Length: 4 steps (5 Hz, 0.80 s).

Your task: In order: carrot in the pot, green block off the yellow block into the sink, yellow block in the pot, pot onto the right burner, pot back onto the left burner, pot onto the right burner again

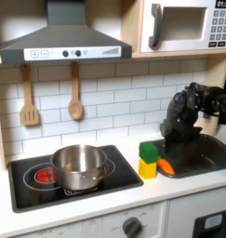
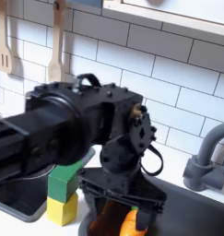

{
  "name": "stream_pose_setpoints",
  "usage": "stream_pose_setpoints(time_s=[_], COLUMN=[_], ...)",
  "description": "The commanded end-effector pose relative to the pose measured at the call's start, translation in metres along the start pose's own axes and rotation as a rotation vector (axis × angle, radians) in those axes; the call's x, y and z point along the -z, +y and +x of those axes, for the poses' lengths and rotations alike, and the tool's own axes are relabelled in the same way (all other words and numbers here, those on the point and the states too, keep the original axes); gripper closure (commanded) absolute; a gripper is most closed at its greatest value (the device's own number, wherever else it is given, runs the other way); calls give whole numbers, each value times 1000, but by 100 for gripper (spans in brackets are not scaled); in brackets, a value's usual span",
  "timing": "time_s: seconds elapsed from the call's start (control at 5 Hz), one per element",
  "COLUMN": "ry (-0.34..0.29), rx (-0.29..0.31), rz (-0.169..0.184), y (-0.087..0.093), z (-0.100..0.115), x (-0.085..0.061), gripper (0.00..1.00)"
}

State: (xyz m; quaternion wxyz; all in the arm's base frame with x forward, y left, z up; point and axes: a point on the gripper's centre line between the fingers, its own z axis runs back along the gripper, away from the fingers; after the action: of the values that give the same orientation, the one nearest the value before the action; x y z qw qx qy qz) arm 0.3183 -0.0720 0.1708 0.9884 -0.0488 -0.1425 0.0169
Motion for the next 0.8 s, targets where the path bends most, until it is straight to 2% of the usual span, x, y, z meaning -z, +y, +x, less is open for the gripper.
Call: stream_pose_setpoints(time_s=[0.0,0.2,0.4,0.6], ry=[-34,-16,23,39], rx=[-36,-52,-50,-44], rz=[15,41,68,60], y=[7,14,20,16], z=[30,34,28,22], x=[13,21,31,34], gripper=[0,0,0,0])
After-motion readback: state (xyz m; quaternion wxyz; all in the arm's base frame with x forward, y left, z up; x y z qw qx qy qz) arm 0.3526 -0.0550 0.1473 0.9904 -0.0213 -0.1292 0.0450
